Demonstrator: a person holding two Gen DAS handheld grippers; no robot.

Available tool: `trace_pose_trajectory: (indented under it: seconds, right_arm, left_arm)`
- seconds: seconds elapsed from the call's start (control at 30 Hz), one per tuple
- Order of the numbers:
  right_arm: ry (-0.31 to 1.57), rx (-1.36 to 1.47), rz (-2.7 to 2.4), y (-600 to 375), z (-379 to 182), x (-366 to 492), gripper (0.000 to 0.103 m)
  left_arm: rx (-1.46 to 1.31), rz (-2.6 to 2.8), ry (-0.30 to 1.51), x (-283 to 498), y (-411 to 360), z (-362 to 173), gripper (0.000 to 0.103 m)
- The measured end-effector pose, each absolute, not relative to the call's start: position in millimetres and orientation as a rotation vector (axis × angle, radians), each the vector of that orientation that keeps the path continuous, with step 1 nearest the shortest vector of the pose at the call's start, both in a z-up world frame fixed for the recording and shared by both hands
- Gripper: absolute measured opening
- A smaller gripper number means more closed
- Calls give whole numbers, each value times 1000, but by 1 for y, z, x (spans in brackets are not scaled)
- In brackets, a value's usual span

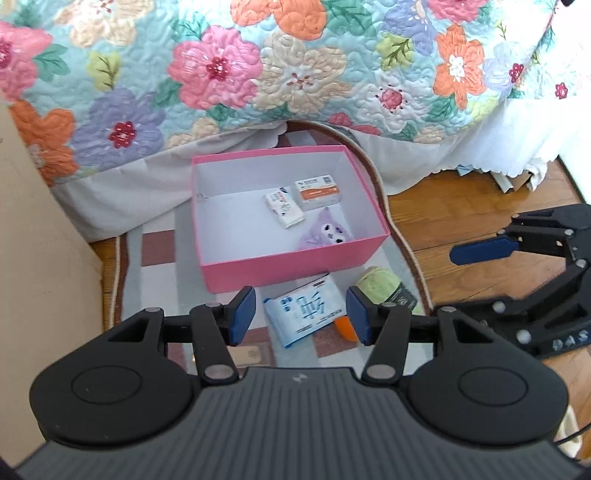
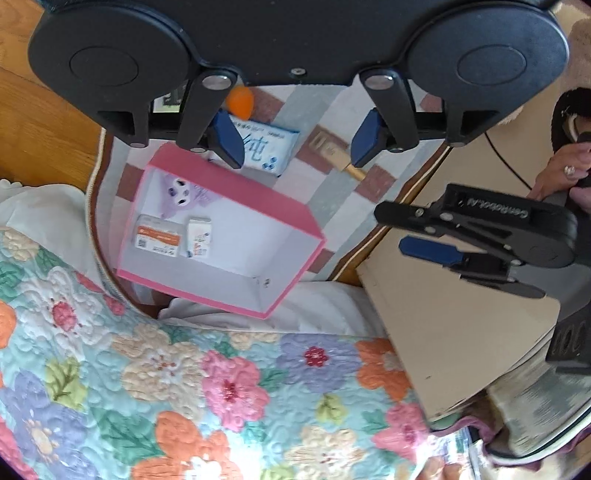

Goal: Organize objects
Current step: 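Withdraw the left tool and move it toward the gold-capped foundation bottle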

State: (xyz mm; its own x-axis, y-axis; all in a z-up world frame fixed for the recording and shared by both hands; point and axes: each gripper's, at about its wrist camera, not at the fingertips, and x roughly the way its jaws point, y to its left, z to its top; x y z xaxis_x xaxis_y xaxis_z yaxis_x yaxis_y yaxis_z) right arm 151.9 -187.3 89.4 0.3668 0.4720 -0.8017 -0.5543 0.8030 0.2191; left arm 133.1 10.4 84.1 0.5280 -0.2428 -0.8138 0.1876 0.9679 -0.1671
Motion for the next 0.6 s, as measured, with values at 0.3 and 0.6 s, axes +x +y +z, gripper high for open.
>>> trace_pose_trajectory:
  seconds: [0.3, 0.6]
  right_arm:
    - [1030, -145, 774, -155, 75, 125, 77]
    - [953, -299, 799, -120, 46, 112, 78]
  left_arm:
    - [-152, -282, 990, 112, 41, 59, 55]
    - [-172, -250, 962, 113, 55, 27, 56]
